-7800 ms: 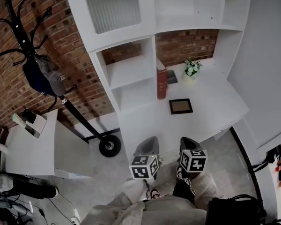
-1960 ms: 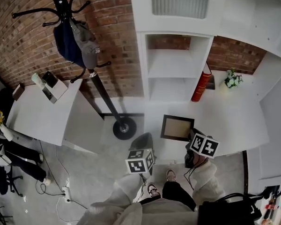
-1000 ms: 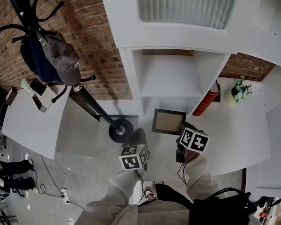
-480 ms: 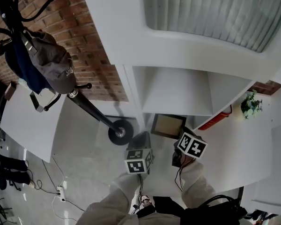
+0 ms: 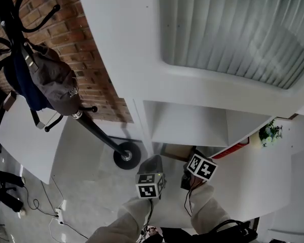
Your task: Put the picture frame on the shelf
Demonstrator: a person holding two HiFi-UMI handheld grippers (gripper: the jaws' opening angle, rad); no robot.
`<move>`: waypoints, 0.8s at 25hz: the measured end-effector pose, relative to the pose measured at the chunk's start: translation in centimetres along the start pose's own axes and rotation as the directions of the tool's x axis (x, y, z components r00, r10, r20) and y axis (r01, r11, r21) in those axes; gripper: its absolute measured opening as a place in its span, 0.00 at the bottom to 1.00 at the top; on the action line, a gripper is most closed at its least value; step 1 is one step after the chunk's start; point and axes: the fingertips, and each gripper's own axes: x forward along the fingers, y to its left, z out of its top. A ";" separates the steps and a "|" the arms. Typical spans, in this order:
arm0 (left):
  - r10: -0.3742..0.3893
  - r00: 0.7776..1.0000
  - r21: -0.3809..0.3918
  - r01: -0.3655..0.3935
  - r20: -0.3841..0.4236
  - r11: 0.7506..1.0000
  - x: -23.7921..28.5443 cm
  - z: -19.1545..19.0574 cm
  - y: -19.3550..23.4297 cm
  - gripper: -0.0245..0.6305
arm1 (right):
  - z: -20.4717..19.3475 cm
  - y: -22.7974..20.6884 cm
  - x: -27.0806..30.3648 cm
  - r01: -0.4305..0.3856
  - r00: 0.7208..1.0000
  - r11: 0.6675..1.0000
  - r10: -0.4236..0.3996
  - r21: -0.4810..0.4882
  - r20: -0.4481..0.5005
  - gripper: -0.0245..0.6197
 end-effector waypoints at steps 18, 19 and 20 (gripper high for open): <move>0.003 1.000 0.008 -0.003 0.000 1.000 0.1 -0.1 0.4 0.04 | 1.6 0.6 0.7 0.002 0.993 0.999 -0.006 0.038 0.118 0.18; 0.003 1.000 0.008 -0.003 0.000 1.000 -0.1 -0.1 0.3 0.04 | 1.4 0.5 0.6 0.001 0.993 0.999 -0.005 0.040 0.116 0.18; 0.003 1.000 0.009 -0.003 0.000 1.000 -0.2 -0.1 0.3 0.04 | 1.3 0.5 0.4 -0.001 0.993 0.999 -0.004 0.042 0.115 0.18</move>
